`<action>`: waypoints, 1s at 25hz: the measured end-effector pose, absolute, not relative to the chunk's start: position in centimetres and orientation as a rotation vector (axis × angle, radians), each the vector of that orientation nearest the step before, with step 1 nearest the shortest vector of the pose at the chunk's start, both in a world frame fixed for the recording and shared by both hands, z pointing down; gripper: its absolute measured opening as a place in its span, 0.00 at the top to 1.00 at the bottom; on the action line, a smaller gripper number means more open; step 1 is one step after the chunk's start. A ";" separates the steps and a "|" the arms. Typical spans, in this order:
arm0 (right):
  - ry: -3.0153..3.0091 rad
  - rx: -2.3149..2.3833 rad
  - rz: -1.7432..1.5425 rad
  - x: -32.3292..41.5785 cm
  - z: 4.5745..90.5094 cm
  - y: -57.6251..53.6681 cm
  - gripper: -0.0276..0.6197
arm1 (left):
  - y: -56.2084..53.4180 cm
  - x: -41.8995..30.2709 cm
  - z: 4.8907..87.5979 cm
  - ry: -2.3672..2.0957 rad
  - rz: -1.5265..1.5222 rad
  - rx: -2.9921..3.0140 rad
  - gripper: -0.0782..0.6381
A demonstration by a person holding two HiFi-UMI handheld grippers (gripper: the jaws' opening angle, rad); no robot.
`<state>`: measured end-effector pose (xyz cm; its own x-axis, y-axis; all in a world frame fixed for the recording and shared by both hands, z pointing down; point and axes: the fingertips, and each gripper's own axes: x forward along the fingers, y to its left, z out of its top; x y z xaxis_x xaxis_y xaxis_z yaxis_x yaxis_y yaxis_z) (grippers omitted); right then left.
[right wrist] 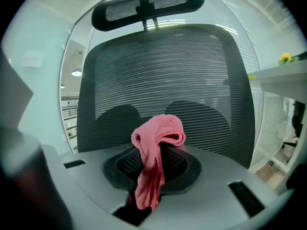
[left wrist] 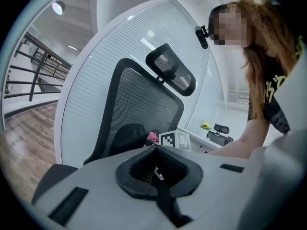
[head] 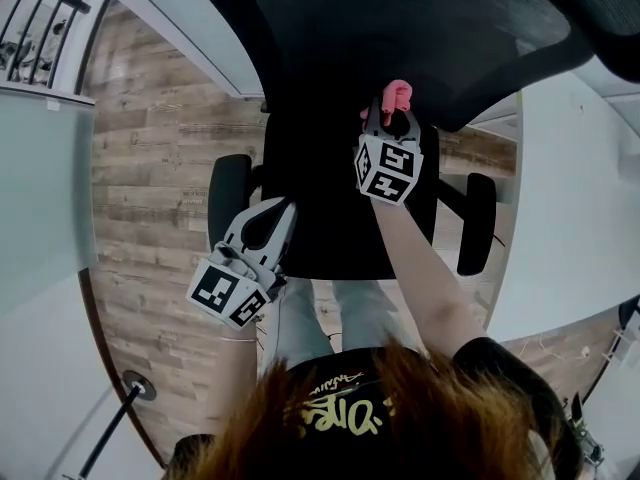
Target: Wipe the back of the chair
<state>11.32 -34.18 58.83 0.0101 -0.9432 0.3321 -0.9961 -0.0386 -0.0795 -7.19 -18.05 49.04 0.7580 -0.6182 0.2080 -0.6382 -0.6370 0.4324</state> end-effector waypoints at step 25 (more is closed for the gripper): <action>-2.271 1.797 0.445 -5.4 60.1 -35.7 0.86 | -14.6 -12.5 52.0 -0.930 0.066 2.336 0.90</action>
<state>-5.36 -35.75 60.08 -0.2336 -0.9082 0.3472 -0.9721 0.2102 -0.1041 -12.47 -14.56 51.96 0.7513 -0.6062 0.2607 -0.6369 -0.5629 0.5267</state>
